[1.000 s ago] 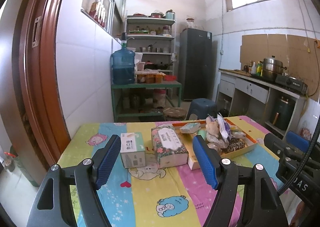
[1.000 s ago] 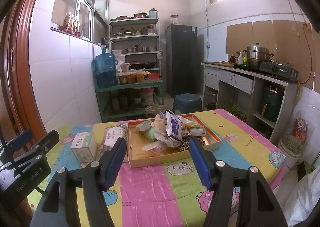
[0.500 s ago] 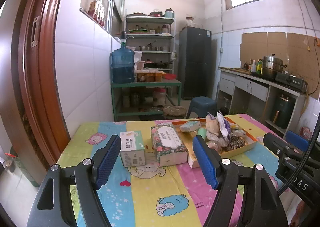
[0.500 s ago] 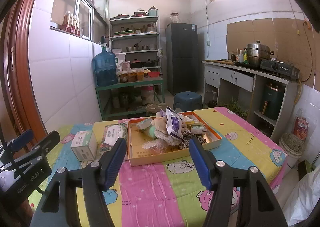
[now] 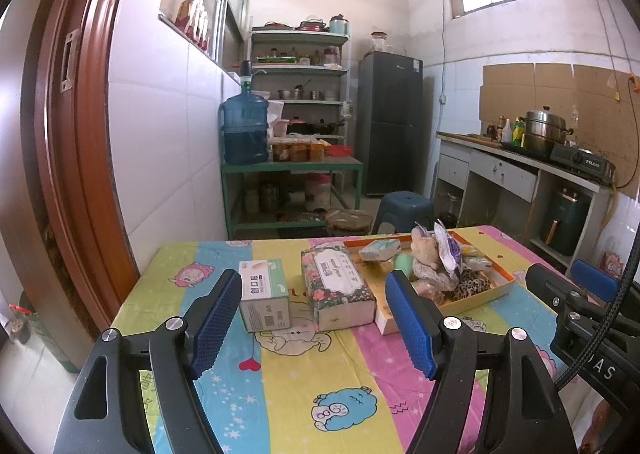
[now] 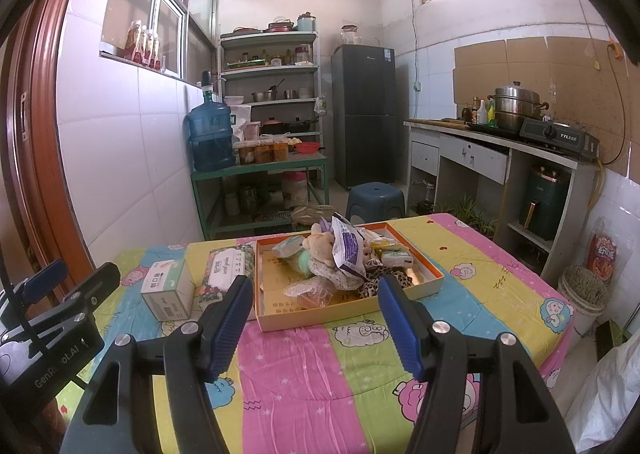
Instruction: Organize soft objects
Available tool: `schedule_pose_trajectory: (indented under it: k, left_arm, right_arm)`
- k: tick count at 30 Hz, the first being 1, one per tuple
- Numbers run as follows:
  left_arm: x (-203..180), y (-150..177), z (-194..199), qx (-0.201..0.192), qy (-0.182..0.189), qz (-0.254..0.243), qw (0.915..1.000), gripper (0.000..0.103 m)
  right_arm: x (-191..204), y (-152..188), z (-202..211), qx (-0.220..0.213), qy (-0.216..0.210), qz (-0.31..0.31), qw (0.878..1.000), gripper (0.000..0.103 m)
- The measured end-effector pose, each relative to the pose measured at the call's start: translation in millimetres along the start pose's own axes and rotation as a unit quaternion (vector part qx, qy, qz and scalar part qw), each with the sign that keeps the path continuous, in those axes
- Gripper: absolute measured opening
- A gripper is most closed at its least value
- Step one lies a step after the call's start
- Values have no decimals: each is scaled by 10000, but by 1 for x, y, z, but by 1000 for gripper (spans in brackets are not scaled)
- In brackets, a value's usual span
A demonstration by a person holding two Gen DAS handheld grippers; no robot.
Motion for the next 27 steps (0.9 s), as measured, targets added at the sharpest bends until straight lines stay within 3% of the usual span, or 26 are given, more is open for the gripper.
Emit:
schedule_pose_trajectory:
  k: [27]
  left_arm:
    - [1,0,-1,30,3,1,10000,76]
  right_arm:
    - [-1,4,-2,38,-14,-1,10000,65]
Point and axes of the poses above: each gripper's, at about its wrist camera, not at the fingertips, and z roughly against the way its jaws point, x to its left, y to its underside, the point moved 2 cm from there along -z, roughly the way its jaws point, and after that the axes turned 12 degrees about x, right-handed, at the moved point
